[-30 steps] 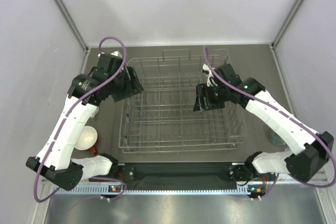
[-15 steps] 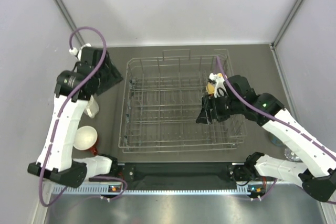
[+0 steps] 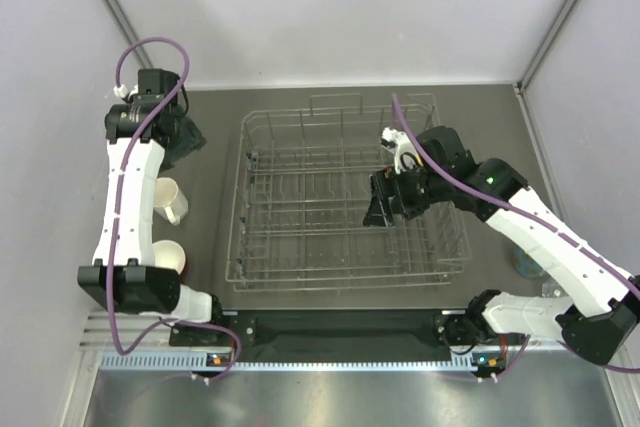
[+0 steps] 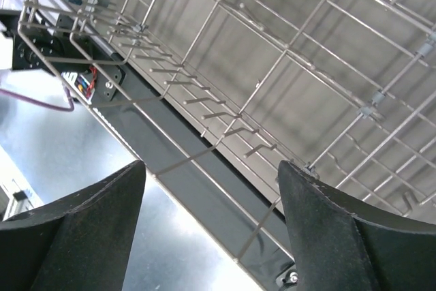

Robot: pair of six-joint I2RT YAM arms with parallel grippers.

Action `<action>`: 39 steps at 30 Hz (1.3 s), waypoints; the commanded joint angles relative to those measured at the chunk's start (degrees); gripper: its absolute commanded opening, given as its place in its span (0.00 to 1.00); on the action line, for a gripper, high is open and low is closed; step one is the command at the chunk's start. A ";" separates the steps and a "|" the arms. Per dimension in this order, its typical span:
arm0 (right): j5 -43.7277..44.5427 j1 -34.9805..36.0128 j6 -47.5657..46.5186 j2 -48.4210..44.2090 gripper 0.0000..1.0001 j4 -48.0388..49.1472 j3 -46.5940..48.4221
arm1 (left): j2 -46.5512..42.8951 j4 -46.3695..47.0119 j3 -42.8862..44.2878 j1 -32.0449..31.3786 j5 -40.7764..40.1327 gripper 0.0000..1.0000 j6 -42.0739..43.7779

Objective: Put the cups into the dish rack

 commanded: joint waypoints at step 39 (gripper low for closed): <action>-2.93 1.70 -7.36 -3.81 0.85 -4.42 0.74 | 11.25 24.71 -24.48 14.95 4.10 0.52 15.55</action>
